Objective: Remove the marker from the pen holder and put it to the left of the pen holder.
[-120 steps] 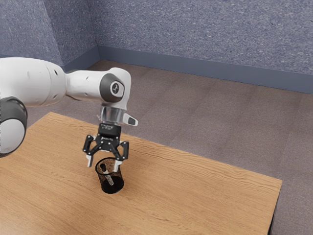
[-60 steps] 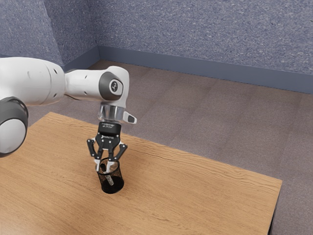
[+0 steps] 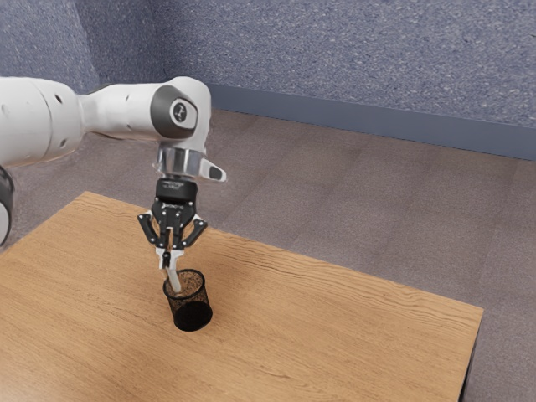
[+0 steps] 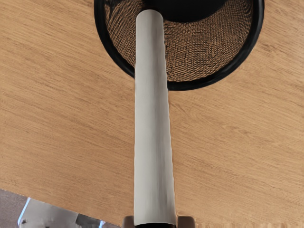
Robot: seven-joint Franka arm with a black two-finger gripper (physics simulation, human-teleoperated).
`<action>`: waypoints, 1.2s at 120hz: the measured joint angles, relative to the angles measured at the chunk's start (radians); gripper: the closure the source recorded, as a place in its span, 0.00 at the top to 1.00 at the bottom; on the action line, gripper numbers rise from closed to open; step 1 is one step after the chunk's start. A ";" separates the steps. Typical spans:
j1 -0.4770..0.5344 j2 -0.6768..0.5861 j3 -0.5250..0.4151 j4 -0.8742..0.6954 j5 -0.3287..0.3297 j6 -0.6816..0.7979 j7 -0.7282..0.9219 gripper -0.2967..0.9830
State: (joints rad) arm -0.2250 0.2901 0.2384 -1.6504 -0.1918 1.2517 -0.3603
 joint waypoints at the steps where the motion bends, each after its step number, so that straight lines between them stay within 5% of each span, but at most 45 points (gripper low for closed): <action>1: 0.000 -0.010 0.000 0.001 0.001 -0.005 0.001 0.16; 19: 0.064 -0.132 -0.001 0.047 0.038 -0.049 0.035 0.16; 35: 0.172 -0.133 0.001 -0.047 0.079 0.142 0.152 0.16; 86: 0.344 -0.041 0.002 -0.285 -0.161 0.715 0.694 0.17; 144: 0.373 -0.010 0.002 -0.313 -0.150 0.902 1.180 0.20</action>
State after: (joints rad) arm 0.1480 0.2798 0.2406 -1.9635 -0.3417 2.1540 0.8201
